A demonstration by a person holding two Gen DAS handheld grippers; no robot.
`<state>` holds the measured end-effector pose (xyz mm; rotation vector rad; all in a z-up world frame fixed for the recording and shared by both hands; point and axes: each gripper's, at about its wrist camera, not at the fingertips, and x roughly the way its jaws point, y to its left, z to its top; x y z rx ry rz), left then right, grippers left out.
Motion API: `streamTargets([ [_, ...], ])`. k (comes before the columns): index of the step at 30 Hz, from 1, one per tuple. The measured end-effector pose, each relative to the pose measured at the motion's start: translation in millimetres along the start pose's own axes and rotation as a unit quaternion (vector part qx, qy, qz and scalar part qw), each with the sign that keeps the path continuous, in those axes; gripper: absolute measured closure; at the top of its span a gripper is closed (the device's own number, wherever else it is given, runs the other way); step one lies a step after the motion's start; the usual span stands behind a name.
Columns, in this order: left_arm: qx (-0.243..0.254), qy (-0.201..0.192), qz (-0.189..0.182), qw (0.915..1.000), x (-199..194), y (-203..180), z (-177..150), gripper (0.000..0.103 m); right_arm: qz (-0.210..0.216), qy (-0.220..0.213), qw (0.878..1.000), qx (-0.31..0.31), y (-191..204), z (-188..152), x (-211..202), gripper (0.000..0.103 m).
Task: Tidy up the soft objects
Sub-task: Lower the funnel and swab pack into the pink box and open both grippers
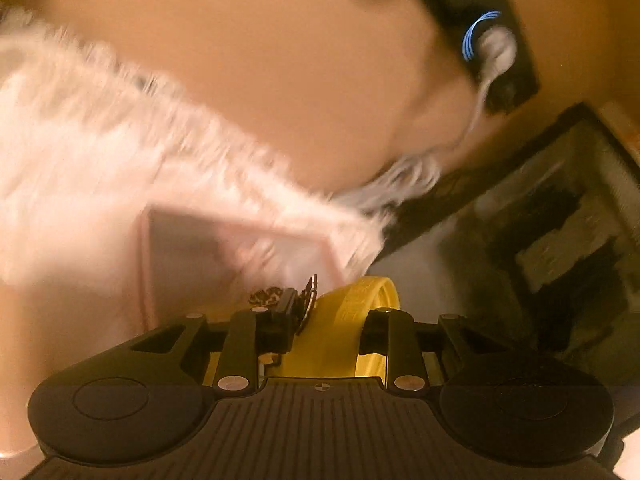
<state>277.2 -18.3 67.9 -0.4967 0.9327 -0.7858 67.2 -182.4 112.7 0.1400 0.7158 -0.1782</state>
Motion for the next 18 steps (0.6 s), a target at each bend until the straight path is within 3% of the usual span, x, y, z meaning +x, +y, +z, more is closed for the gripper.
streamTargets([
  [2,0.044,-0.005,0.028,0.9986,1.9,-17.2,7.2,0.072,0.011,0.001,1.000,-0.007,6.2,10.6,5.4,0.029],
  [4,0.109,0.003,0.084,0.9904,6.0,-34.0,11.1,0.069,0.016,0.005,1.000,-0.006,8.5,16.5,11.7,0.029],
  [5,0.130,0.006,0.094,0.9870,7.2,-38.0,12.1,0.069,0.019,0.004,1.000,-0.004,8.7,17.2,12.3,0.029],
  [7,0.110,-0.003,0.059,0.9922,-1.8,-33.2,15.0,0.067,0.027,-0.008,1.000,0.000,8.4,15.5,7.9,0.029],
  [9,0.059,-0.037,0.011,0.9975,-13.8,-24.2,17.2,0.065,0.067,-0.025,0.997,0.007,5.1,15.8,0.2,0.029],
  [11,0.038,-0.055,-0.017,0.9976,-19.2,-21.2,20.1,0.065,0.101,-0.033,0.994,0.011,1.4,21.3,-4.6,0.029],
  [15,-0.003,-0.062,-0.069,0.9957,-26.0,-17.0,28.2,0.060,0.074,-0.066,0.995,0.012,-3.7,35.3,-22.6,0.029],
  [17,-0.010,-0.058,-0.070,0.9958,-28.4,-19.0,33.1,0.059,0.056,-0.073,0.996,0.008,-5.2,39.4,-33.0,0.029],
  [18,0.006,-0.054,-0.041,0.9977,-26.6,-25.7,35.4,0.059,0.051,-0.072,0.996,0.005,-5.9,39.5,-36.8,0.029],
])
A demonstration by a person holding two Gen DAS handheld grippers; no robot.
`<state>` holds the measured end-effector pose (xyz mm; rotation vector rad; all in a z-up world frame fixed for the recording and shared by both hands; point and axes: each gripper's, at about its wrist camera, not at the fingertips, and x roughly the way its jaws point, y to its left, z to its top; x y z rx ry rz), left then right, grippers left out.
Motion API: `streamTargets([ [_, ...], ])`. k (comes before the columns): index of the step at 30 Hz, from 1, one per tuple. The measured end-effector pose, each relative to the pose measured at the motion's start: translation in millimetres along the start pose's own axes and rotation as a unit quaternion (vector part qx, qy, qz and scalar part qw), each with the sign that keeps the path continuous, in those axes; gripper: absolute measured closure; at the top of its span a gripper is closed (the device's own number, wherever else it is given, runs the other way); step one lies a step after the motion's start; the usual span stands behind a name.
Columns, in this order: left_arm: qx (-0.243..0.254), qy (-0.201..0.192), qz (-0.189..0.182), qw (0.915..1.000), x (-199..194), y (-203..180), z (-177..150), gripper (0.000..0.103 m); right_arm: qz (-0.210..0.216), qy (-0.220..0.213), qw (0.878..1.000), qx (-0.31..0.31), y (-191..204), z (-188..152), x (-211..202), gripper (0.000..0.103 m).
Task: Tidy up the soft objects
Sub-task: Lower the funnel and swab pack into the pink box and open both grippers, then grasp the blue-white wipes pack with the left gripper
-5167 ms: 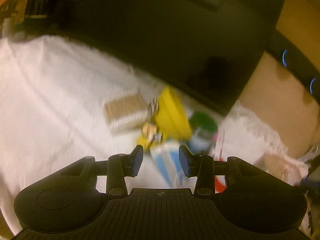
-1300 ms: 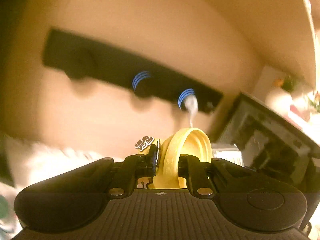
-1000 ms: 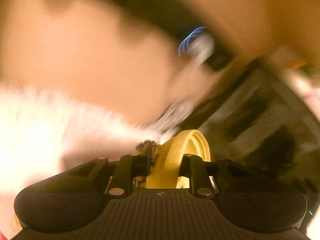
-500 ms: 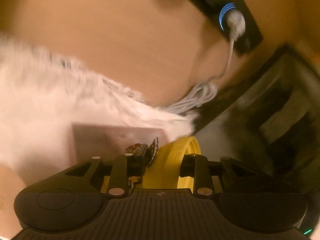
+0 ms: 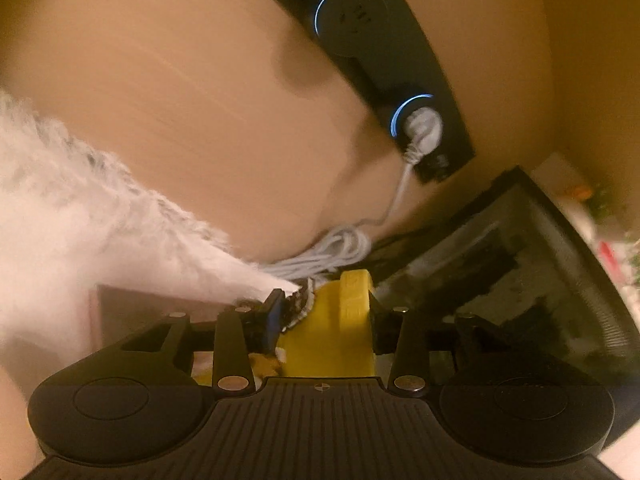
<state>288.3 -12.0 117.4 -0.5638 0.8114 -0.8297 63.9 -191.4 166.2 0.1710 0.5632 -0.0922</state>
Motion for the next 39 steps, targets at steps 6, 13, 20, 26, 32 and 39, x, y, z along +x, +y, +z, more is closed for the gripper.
streamTargets([
  [6,0.042,0.089,0.127,0.9870,46.0,4.9,-20.0,0.057,-0.023,0.038,0.999,-0.030,5.2,-30.0,-10.5,0.029],
  [13,0.047,0.076,0.107,0.9902,36.1,4.0,-29.1,0.054,-0.019,0.098,0.995,0.006,-8.0,-61.7,14.1,0.064],
  [20,0.054,-0.012,0.104,0.9930,-44.4,-8.6,-8.1,0.055,-0.035,0.114,0.993,0.011,-3.1,-53.6,64.9,0.069],
  [26,0.061,-0.081,0.165,0.9811,-131.6,17.6,-15.7,0.054,-0.009,0.105,0.994,0.032,2.2,-57.5,39.4,0.042],
  [32,0.037,-0.158,0.289,0.9434,-230.9,73.4,-41.3,0.055,0.009,0.051,0.999,-0.011,29.6,-62.0,2.0,0.030],
  [39,-0.084,-0.222,0.412,0.8796,-339.3,147.1,-68.6,0.055,0.087,0.107,0.987,-0.077,102.3,-93.2,14.6,0.021],
])
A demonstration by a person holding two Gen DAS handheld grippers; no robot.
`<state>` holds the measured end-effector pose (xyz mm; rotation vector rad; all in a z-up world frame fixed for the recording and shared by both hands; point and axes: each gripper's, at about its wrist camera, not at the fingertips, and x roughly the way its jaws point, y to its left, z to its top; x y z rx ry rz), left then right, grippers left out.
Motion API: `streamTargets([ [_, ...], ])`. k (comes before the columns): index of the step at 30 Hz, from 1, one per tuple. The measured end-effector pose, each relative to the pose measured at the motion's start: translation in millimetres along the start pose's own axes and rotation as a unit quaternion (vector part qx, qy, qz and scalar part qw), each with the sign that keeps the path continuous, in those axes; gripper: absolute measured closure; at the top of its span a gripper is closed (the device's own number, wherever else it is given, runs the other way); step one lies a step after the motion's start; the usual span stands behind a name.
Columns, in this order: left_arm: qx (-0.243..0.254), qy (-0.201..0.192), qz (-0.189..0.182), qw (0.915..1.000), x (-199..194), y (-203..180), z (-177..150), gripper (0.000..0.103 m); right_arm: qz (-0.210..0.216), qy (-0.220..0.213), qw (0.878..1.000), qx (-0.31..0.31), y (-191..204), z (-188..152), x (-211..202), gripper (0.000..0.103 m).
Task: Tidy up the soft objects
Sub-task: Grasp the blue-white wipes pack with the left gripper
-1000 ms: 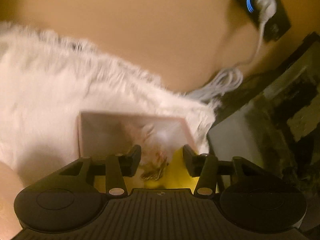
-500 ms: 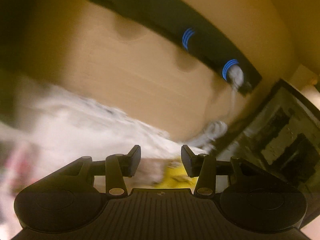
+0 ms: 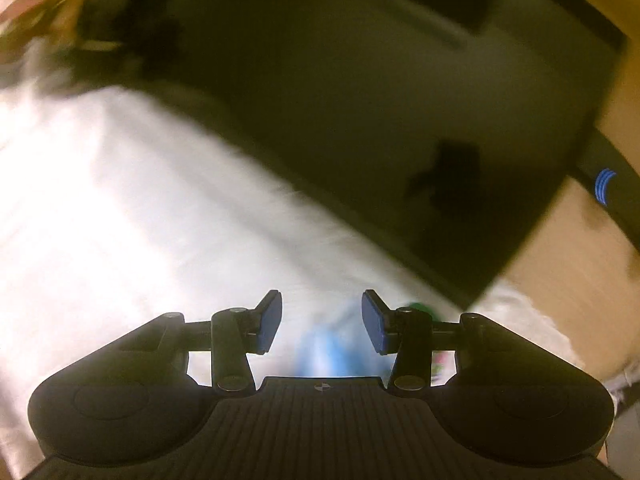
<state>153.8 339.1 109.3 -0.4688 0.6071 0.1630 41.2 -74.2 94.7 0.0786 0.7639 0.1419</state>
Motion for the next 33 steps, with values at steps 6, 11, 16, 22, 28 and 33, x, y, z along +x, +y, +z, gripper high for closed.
streamTargets([
  [6,0.018,0.084,-0.033,0.9957,19.3,9.5,-18.2,0.055,0.037,0.090,0.994,-0.041,53.1,-20.3,56.4,0.021],
  [11,0.006,0.120,-0.057,0.9911,47.1,1.7,-26.5,0.055,0.019,0.090,0.994,-0.066,70.1,-31.9,66.9,0.016],
  [16,-0.012,0.158,-0.062,0.9854,81.4,-2.1,-29.9,0.052,0.009,0.085,0.992,-0.090,75.9,-37.8,68.1,0.013],
  [22,0.018,0.166,-0.073,0.9833,97.0,-21.4,-41.7,0.045,0.009,0.076,0.992,-0.104,76.7,-44.7,63.8,0.004],
  [28,0.005,0.193,-0.095,0.9765,112.3,-28.4,-49.6,0.044,0.009,0.069,0.992,-0.103,79.2,-46.9,64.8,0.000],
  [33,0.013,0.195,-0.089,0.9766,114.0,-35.8,-54.1,0.043,0.007,0.075,0.992,-0.103,80.1,-45.9,65.9,0.000],
])
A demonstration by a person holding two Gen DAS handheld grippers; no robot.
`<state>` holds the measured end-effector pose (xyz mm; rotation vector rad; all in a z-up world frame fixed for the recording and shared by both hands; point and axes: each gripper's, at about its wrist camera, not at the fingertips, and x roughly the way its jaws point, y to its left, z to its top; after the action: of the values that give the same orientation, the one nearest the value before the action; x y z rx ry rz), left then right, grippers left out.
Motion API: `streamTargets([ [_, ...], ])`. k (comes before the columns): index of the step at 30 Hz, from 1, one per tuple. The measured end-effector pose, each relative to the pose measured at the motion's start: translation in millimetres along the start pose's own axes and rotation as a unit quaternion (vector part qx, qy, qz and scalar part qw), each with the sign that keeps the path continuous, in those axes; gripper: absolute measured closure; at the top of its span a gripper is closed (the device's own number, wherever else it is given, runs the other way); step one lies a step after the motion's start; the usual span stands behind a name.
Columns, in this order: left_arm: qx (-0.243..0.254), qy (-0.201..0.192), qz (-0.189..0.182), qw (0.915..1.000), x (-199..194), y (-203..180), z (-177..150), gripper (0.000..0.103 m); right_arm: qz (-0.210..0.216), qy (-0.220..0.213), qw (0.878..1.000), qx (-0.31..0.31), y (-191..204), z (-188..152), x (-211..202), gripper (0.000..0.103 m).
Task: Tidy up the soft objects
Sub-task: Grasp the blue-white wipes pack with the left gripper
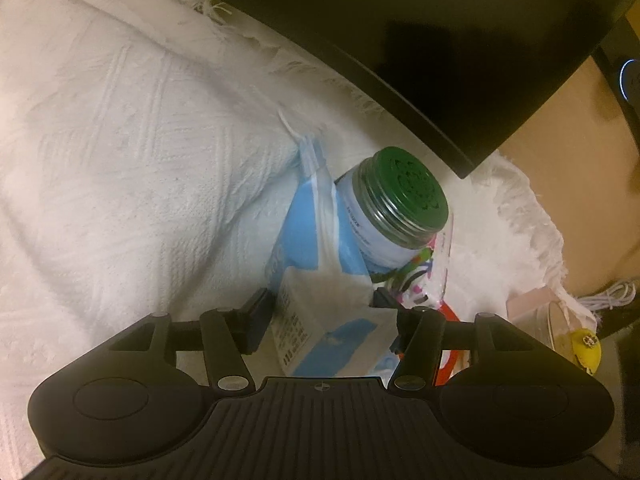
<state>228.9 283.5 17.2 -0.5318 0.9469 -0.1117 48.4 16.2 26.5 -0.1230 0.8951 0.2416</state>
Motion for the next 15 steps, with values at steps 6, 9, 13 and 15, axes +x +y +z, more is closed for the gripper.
streamTargets([
  [6,0.012,-0.038,0.008,0.9992,-19.4,3.3,-10.7,0.054,0.015,0.011,1.000,-0.022,-0.8,5.5,0.7,0.002],
  [9,0.022,-0.052,0.015,0.9983,-36.2,7.9,-15.5,0.056,0.032,0.003,0.999,-0.020,-1.0,16.9,-5.7,0.009],
  [13,0.015,-0.072,0.012,0.9972,-62.5,22.8,-17.3,0.056,0.057,-0.050,0.996,-0.039,10.0,43.5,-24.1,0.012],
  [15,-0.001,-0.084,0.003,0.9965,-76.7,30.8,-16.8,0.056,0.080,-0.073,0.992,-0.060,24.4,63.8,-29.4,0.015],
])
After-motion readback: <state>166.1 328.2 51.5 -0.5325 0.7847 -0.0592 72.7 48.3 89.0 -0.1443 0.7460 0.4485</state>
